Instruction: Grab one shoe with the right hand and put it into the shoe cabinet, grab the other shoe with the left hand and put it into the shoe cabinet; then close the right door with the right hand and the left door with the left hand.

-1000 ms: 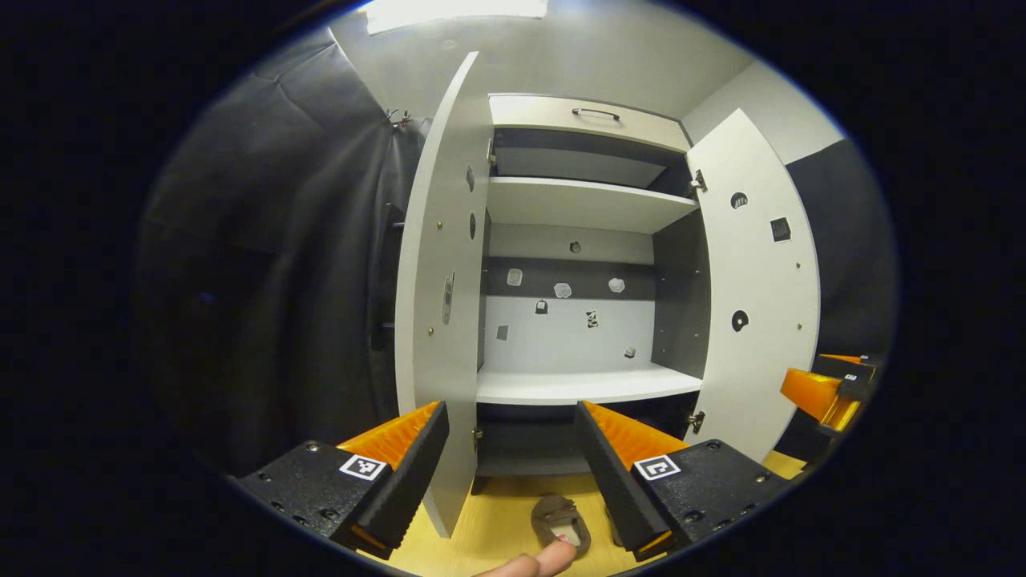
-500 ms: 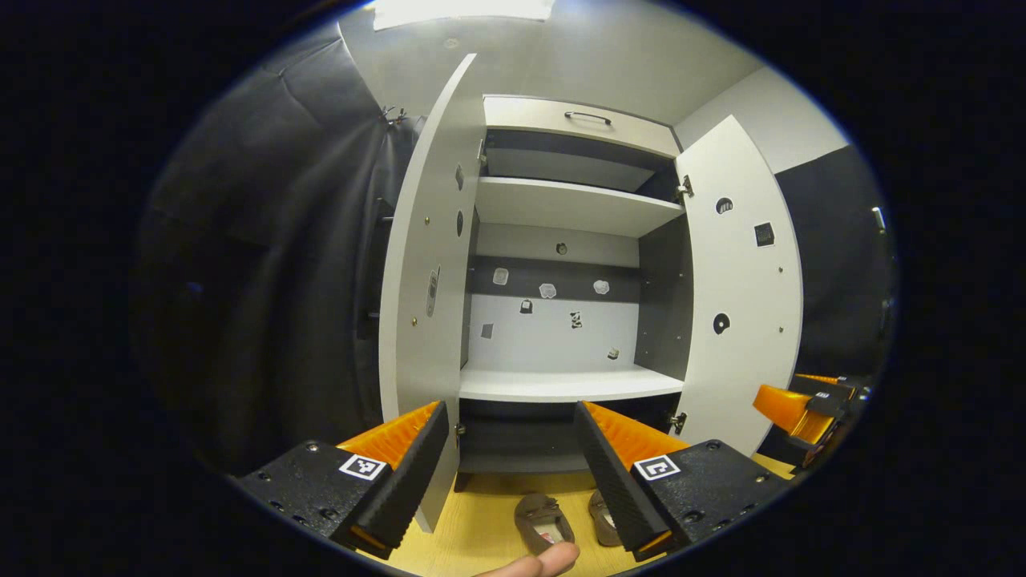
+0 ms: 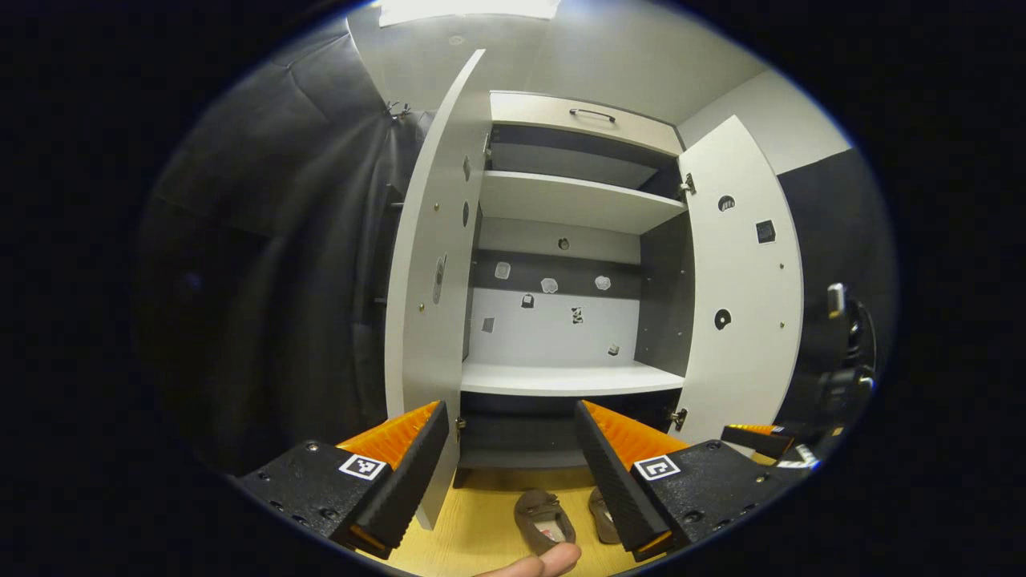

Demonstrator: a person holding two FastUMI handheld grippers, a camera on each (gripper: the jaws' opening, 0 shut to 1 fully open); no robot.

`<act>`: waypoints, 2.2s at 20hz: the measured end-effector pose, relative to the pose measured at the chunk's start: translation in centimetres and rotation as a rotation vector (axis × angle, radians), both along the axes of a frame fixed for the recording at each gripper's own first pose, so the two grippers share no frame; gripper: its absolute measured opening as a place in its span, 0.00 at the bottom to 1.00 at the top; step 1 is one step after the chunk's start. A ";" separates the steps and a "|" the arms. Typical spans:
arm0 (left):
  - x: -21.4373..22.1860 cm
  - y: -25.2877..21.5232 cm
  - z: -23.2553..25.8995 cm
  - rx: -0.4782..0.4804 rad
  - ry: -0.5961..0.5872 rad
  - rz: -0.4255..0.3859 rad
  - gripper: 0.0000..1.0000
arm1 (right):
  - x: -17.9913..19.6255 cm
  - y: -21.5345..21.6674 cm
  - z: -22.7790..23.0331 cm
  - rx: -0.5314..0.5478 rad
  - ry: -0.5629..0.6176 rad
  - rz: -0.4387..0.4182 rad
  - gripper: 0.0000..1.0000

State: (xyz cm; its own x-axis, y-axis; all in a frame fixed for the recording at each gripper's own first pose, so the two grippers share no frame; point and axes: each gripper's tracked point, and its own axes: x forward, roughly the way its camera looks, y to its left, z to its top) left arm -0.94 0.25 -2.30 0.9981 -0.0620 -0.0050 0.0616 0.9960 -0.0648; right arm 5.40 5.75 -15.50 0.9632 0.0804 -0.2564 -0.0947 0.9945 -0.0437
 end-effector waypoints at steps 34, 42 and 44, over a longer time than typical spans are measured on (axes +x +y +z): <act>3.0 1.6 -7.2 -0.036 0.112 -0.022 0.97 | 7.5 3.3 -24.5 0.082 0.297 0.069 0.01; 4.0 1.1 -7.1 -0.047 0.069 -0.048 0.94 | 6.7 2.5 -14.1 -0.030 0.115 0.108 0.01; 4.7 1.6 -6.3 -0.040 0.043 -0.027 0.97 | 7.0 2.0 -10.9 -0.036 0.078 0.107 0.01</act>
